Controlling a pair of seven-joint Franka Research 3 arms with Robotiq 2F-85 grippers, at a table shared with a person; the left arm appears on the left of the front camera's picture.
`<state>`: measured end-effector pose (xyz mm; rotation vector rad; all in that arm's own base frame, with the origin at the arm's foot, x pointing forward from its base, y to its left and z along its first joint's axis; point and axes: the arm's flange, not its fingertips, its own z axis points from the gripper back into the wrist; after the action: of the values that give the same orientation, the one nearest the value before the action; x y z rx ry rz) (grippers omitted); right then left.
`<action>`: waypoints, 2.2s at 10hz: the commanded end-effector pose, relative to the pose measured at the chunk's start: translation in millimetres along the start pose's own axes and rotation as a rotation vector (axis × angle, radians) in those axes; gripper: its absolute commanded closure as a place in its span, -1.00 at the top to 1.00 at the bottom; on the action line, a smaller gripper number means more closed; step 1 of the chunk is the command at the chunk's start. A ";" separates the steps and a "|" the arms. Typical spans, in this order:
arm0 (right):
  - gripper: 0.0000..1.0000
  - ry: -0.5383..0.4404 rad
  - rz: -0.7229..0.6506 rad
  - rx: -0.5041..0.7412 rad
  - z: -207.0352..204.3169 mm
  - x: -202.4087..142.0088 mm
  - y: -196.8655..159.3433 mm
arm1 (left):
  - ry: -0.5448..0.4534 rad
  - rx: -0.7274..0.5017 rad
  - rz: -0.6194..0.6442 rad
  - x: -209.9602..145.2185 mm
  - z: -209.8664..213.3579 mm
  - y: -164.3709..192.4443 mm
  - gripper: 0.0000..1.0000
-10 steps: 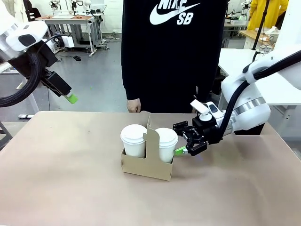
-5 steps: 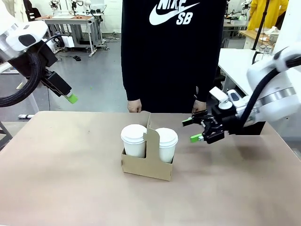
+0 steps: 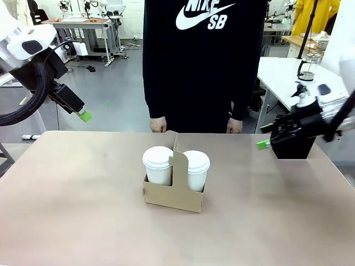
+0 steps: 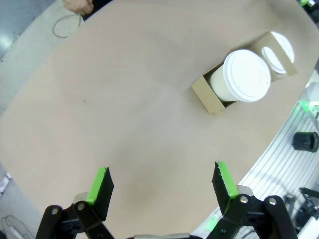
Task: Pour a drink into a cup and package it in a carrier.
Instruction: Insert the held 600 ml Paper Cup into the Cup Carrier.
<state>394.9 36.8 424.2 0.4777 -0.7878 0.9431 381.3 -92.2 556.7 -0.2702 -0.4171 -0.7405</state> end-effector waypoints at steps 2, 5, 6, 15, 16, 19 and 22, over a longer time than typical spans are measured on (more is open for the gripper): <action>1.00 0.146 -0.187 -0.189 37.9 -5.9 19.5 | -0.002 -0.002 0.013 -0.1 0.7 0.0 1.00; 1.00 0.097 -0.214 -0.245 56.4 -16.4 19.1 | -0.002 -0.002 0.013 -0.1 0.7 0.0 1.00; 1.00 0.123 -0.185 -0.240 44.4 4.2 -15.6 | -0.002 -0.002 0.013 -0.1 0.7 0.0 1.00; 1.00 0.123 -0.185 -0.240 44.4 4.2 -15.6 | -0.002 -0.002 0.013 -0.1 0.7 0.0 1.00; 1.00 0.123 -0.185 -0.240 44.4 4.2 -15.6 | -0.002 -0.002 0.013 -0.1 0.7 0.0 1.00; 1.00 0.123 -0.185 -0.240 44.4 4.2 -15.6 | -0.002 -0.002 0.013 -0.1 0.7 0.0 1.00; 1.00 0.123 -0.185 -0.240 44.4 4.2 -15.6 | -0.002 -0.002 0.013 -0.1 0.7 0.0 1.00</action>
<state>392.0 -0.2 455.6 0.2717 -0.7186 0.6855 381.5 -91.9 556.6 -0.2700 -0.4168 -0.7396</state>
